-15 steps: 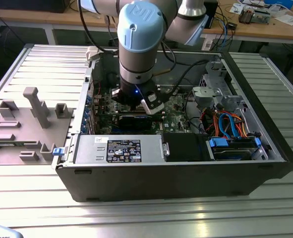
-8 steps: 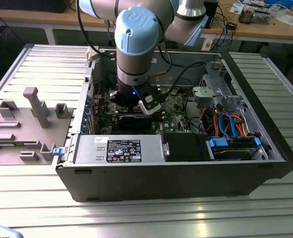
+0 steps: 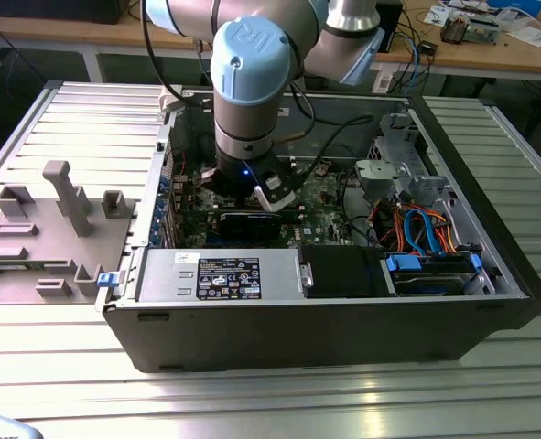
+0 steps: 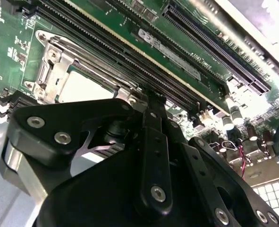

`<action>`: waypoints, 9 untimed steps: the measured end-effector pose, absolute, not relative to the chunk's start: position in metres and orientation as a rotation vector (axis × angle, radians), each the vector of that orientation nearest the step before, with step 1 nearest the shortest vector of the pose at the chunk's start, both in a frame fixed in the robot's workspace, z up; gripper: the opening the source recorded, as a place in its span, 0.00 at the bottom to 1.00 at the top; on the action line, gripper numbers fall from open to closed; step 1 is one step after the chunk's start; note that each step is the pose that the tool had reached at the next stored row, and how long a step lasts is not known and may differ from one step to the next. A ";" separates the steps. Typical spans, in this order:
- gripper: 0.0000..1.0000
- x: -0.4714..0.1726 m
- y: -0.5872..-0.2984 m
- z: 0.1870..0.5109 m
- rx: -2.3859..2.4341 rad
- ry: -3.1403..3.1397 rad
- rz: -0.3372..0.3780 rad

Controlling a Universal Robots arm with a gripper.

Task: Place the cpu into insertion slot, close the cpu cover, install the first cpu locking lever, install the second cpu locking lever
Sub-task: 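Install the second cpu locking lever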

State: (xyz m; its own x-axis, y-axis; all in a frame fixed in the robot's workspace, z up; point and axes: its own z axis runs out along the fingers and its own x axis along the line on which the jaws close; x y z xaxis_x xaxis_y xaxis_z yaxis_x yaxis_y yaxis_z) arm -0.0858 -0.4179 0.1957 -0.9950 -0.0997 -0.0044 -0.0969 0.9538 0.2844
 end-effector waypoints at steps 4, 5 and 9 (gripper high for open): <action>0.11 -0.086 -0.418 0.196 0.159 -3.096 -0.441; 0.11 -0.086 -0.418 0.197 0.160 -3.096 -0.441; 0.11 -0.081 -0.417 0.203 0.161 -3.095 -0.441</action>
